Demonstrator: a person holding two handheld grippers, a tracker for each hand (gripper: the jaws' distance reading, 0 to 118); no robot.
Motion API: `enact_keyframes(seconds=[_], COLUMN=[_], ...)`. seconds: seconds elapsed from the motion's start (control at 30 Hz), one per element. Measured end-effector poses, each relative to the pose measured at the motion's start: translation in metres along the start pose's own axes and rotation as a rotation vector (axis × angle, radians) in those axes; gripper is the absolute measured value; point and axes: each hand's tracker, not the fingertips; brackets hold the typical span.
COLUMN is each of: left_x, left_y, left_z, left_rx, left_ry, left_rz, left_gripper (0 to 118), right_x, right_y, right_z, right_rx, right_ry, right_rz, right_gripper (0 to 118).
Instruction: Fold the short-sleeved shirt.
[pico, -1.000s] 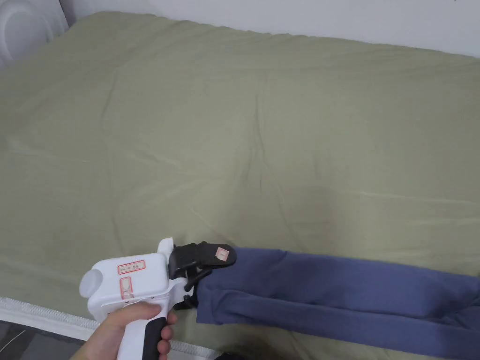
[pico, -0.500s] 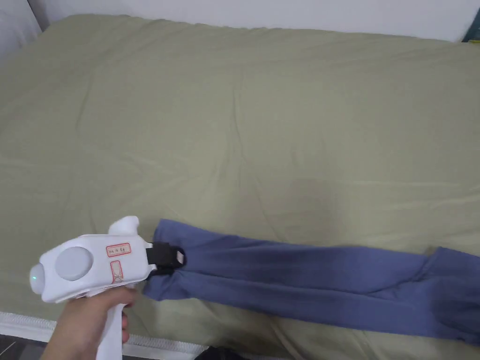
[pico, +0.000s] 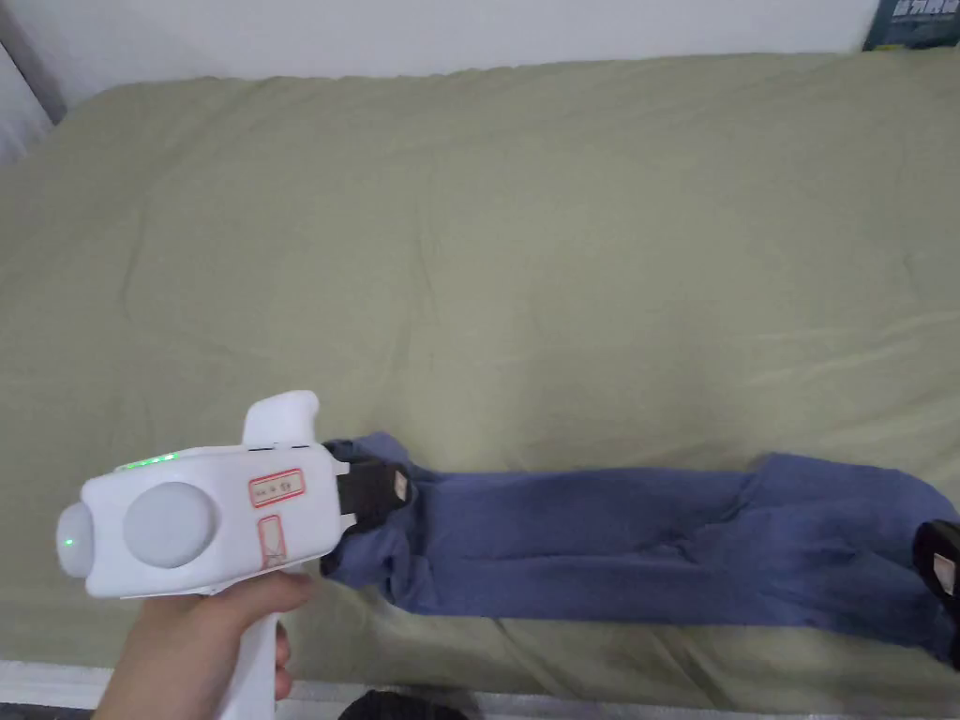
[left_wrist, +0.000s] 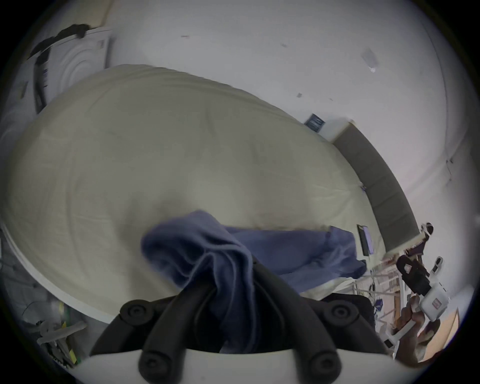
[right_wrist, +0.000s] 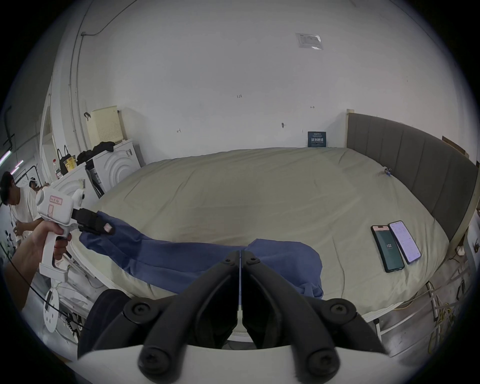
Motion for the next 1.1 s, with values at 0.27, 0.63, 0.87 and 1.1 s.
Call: enact_keyframes(seconds=[0.27,0.63,0.87,1.1], left_x=[0.069,0.086,0.031,0.024], left_y=[-0.022,-0.029,-0.026,-0.038], left_z=[-0.135,-0.082,-0.012,-0.08], left_rx=[-0.171,-0.035,0.173,0.069], left_ry=[0.118,0.02,0.103,0.09], left_rz=[-0.185,-0.326,-0.259,-0.223], left_gripper=[1,96,2,1], right_x=[0.026,0.031,0.024,0.017], right_y=[-0.016,-0.018,-0.023,-0.026], right_z=[0.014,0.023,0.021,0.018], right_rx=[0.012,0.03,0.021,-0.006], right_ry=[-0.03,-0.066,-0.054,-0.041], right_rz=[-0.017,0.041,0.035,0.043], right_gripper=[3,3,3,3])
